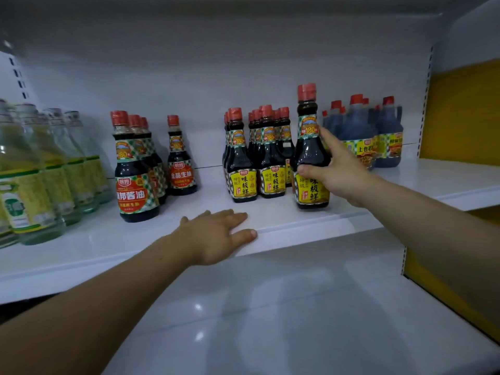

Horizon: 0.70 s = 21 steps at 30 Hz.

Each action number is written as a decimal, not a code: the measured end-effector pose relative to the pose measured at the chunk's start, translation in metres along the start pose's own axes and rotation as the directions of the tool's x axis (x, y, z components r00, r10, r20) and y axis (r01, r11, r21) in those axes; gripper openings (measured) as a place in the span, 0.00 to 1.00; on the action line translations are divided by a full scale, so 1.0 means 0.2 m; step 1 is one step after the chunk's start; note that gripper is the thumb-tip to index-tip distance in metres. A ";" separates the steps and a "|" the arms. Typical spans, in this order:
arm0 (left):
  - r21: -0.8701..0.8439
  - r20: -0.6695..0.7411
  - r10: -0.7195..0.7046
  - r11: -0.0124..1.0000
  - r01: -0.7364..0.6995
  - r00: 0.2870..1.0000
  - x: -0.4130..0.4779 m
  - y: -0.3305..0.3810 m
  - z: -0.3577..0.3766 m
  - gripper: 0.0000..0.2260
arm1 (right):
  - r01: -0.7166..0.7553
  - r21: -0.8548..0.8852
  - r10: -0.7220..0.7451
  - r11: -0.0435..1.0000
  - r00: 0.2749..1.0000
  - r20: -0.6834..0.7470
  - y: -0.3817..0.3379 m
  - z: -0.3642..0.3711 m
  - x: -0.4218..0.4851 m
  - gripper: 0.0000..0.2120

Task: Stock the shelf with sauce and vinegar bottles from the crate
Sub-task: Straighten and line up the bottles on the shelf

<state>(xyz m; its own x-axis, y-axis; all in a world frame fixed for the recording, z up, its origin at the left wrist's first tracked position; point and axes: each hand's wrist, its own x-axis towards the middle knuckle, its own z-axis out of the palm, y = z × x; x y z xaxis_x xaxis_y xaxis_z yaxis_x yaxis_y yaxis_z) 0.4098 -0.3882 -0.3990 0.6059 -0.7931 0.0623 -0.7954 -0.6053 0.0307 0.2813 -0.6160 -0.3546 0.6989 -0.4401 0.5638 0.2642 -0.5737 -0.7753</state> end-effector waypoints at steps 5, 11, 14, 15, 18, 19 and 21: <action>0.012 -0.012 0.000 1.000 0.000 1.000 0.00 -0.01 0.02 0.40 | -0.001 0.003 0.001 1.000 1.000 -0.013 0.16 -0.01 0.09 0.37; 0.013 -0.004 -0.011 1.000 0.011 1.000 0.01 0.00 0.03 0.41 | -0.004 -0.018 0.004 1.000 1.000 -0.008 0.28 0.00 0.21 0.35; 0.008 -0.003 -0.011 1.000 0.011 1.000 0.01 0.00 0.03 0.40 | -0.033 -0.029 0.034 0.999 0.999 0.023 0.33 -0.01 0.28 0.35; 0.010 -0.001 -0.011 1.000 0.011 1.000 0.01 0.00 0.04 0.40 | -0.046 -0.033 0.047 0.998 0.998 0.032 0.34 -0.01 0.30 0.35; 0.023 0.003 -0.013 1.000 0.013 1.000 0.01 0.00 0.04 0.41 | -0.068 -0.039 0.070 0.997 0.996 0.051 0.38 -0.03 0.36 0.35; 0.029 0.001 -0.011 1.000 0.011 1.000 0.01 0.01 0.04 0.40 | -0.072 -0.038 0.074 0.997 0.996 0.055 0.39 -0.03 0.37 0.35; 0.035 -0.002 -0.009 0.999 0.009 1.000 0.01 0.01 0.03 0.39 | -0.078 -0.024 0.079 0.997 0.995 0.062 0.41 -0.02 0.40 0.35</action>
<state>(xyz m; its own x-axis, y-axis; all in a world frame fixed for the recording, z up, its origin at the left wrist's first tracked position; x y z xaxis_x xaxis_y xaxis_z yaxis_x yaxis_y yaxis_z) 0.4099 -0.3912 -0.4056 0.6129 -0.7875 0.0640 -0.7890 -0.6144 -0.0034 0.3567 -0.7021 -0.3720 0.7572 -0.4409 0.4818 0.1926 -0.5541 -0.8098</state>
